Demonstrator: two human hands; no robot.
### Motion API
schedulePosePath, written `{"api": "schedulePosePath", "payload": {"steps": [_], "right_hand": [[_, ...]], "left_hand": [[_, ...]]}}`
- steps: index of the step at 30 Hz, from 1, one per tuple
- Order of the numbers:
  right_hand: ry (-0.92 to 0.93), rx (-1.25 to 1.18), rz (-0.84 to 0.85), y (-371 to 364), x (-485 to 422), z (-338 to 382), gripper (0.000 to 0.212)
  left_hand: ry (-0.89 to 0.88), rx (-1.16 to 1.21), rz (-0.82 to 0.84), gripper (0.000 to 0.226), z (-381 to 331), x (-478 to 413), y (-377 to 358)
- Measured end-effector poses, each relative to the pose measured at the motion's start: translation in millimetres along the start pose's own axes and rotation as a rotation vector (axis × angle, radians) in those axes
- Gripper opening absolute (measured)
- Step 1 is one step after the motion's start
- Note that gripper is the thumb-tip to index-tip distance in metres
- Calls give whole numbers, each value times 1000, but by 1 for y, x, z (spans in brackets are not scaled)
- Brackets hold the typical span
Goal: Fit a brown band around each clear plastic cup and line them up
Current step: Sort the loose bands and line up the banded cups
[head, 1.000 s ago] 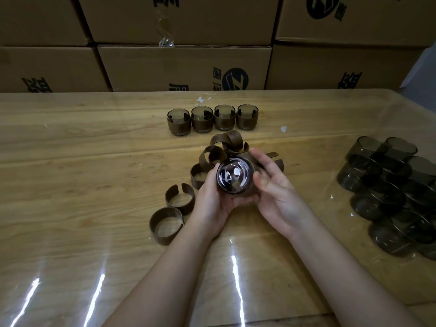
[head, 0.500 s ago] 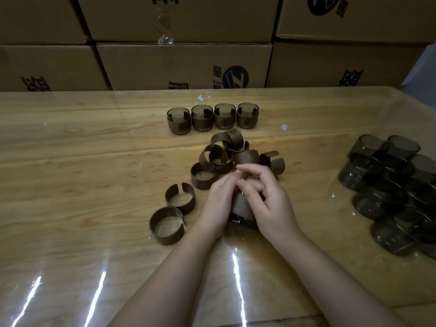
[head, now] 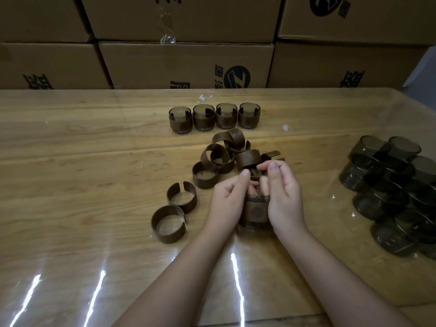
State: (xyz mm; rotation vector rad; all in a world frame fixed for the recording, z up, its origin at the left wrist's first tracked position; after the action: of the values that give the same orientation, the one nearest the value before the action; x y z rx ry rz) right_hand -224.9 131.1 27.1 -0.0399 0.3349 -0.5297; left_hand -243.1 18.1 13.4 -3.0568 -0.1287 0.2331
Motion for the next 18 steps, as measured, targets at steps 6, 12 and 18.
{"api": "schedulePosePath", "payload": {"steps": [6, 12, 18], "right_hand": [[-212, -125, -30, -3, 6, -14, 32], [-387, -183, -25, -8, 7, -24, 30], [-397, -184, 11, -13, 5, -23, 38]], "left_hand": [[84, 93, -99, 48, 0, 3, 5], [359, 186, -108, 47, 17, -1, 3], [365, 189, -61, 35, 16, -2, 1]]}}
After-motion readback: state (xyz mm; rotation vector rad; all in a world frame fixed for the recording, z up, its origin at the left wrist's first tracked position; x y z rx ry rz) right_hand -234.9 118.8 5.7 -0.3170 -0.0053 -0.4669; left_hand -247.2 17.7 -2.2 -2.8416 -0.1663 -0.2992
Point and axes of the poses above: each hand's wrist, its own x-axis away from the middle knuckle, its own y-axis out of the back of the hand, z = x × y, the point moved 6 cm from there along -x, towards the middle knuckle, and after that the axes turned 13 degrees about -z, right-handed, at the moved point
